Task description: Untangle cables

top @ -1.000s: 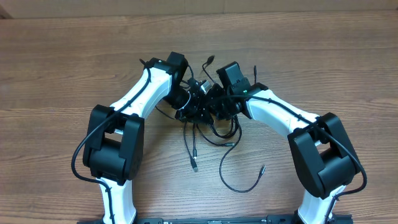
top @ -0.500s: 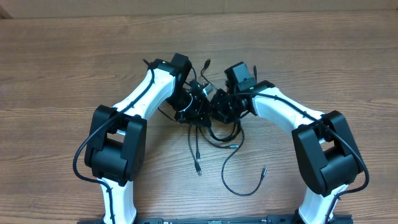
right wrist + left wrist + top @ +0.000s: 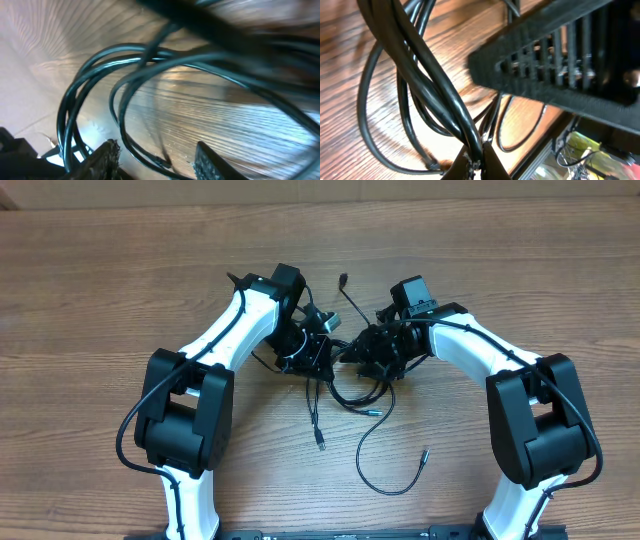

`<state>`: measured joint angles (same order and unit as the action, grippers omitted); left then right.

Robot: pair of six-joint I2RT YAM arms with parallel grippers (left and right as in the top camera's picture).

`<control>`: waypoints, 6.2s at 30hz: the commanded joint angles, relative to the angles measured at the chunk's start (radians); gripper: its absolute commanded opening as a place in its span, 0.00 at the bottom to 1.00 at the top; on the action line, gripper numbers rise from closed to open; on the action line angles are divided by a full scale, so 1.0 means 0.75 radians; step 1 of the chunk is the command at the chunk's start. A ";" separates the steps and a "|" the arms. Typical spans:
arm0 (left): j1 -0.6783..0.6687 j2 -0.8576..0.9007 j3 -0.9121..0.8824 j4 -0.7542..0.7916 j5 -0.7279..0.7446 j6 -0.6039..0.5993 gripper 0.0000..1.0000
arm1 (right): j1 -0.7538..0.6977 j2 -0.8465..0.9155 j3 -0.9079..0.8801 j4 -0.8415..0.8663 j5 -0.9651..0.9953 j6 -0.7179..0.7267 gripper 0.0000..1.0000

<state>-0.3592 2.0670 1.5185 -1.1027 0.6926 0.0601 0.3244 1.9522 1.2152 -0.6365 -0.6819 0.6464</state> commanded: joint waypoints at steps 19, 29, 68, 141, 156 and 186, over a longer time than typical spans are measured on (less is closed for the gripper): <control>0.062 0.009 0.028 -0.060 0.355 0.205 0.04 | 0.025 0.011 -0.027 0.149 -0.127 0.049 0.50; 0.062 0.009 0.028 -0.085 0.371 0.207 0.04 | 0.053 0.011 -0.027 0.221 -0.126 0.044 0.51; 0.062 0.009 0.028 -0.107 0.275 0.347 0.04 | -0.010 0.010 -0.225 0.407 -0.431 -0.246 0.41; -0.006 0.009 -0.117 0.221 -0.146 -0.053 0.04 | -0.103 0.011 -0.225 0.242 -0.439 -0.366 0.47; 0.030 0.009 -0.117 0.220 -0.025 0.113 0.31 | -0.103 0.011 -0.225 0.249 -0.333 -0.163 0.39; -0.253 0.009 -0.123 0.080 -0.558 -1.009 0.49 | -0.103 0.011 -0.225 0.232 -0.313 -0.163 0.39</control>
<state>-0.5430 2.0670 1.4315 -1.0626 0.3676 -0.5842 0.2493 1.9575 1.0523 -0.4644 -0.9287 0.5240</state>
